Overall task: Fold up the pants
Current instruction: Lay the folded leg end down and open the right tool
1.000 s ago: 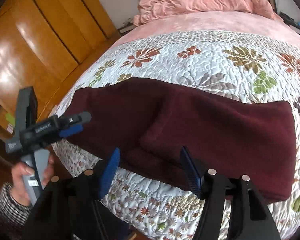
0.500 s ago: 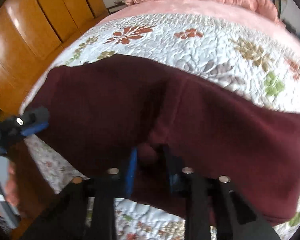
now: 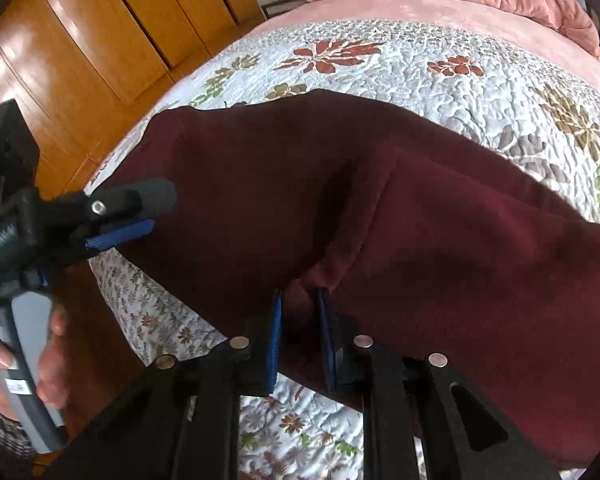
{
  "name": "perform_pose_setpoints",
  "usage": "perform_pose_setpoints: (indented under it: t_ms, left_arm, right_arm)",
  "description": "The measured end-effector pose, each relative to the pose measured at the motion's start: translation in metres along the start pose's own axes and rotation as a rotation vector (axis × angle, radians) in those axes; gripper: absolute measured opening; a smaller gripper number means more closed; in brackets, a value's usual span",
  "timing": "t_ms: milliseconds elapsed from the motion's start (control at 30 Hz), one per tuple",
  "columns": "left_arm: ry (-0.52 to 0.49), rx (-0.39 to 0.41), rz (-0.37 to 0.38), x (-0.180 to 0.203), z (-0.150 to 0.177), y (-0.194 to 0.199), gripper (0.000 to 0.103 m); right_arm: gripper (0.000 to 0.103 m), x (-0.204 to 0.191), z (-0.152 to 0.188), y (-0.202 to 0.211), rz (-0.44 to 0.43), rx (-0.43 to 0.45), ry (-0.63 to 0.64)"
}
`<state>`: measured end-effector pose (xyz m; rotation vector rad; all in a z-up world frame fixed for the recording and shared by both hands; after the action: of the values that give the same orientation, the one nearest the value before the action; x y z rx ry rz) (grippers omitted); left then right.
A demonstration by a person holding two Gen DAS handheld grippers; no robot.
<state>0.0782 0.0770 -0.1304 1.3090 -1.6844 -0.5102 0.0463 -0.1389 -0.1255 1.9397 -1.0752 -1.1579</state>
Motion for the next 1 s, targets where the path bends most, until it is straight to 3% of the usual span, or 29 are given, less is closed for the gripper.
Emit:
perform_pose_setpoints:
  t_ms: [100,200,333,433,500,567,700,800,833,933,1000]
  left_arm:
    - [-0.015,-0.005,-0.005,0.006,-0.001,0.000,0.088]
    - [-0.038,-0.001,0.016,0.021,-0.003,-0.001,0.088]
    - [-0.106,-0.001,0.061,0.055,-0.006,-0.007,0.088]
    - [-0.155,-0.021,0.113,0.086,-0.006,-0.017,0.088]
    - [-0.184,-0.037,0.133,0.105,-0.004,-0.028,0.088]
    - [-0.231,-0.059,0.122,0.123,0.000,-0.044,0.088]
    - [-0.253,-0.176,0.013,0.129,0.015,-0.082,0.088]
    - [-0.221,-0.224,-0.010,0.116,0.022,-0.097,0.088]
    - [-0.237,-0.215,-0.009,0.115,0.024,-0.099,0.088]
    - [-0.292,-0.210,-0.038,0.121,0.027,-0.099,0.088]
    - [-0.287,-0.205,-0.039,0.121,0.028,-0.096,0.088]
  right_arm:
    - [0.028,0.004,-0.001,0.015,-0.033,0.002,0.001]
    - [0.054,0.022,0.001,0.055,-0.086,0.055,-0.034]
    - [0.056,0.071,0.002,0.111,-0.071,0.143,-0.134]
    - [0.064,0.129,0.005,0.146,0.024,0.193,-0.246]
    - [0.067,0.168,0.008,0.156,0.098,0.178,-0.317]
    - [0.069,0.203,0.013,0.153,0.092,0.121,-0.370]
    - [0.069,0.240,0.028,0.132,-0.003,0.025,-0.453]
    - [0.069,0.245,0.036,0.108,-0.119,-0.016,-0.489]
    - [0.065,0.247,0.037,0.100,-0.150,-0.028,-0.503]
    - [0.039,0.244,0.040,0.092,-0.199,-0.027,-0.518]
    - [0.030,0.239,0.039,0.105,-0.226,0.016,-0.506]
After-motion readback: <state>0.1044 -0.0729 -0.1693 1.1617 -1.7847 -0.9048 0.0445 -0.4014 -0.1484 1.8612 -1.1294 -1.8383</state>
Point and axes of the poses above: each gripper's, at about its wrist camera, not at the fingertips, and y roughly against the way its jaws point, x to its right, z to its underside, the point moved 1 cm from there along -y, roughly the way its jaws point, and after that the axes turned 8 degrees about -y, right-handed, at the moved point
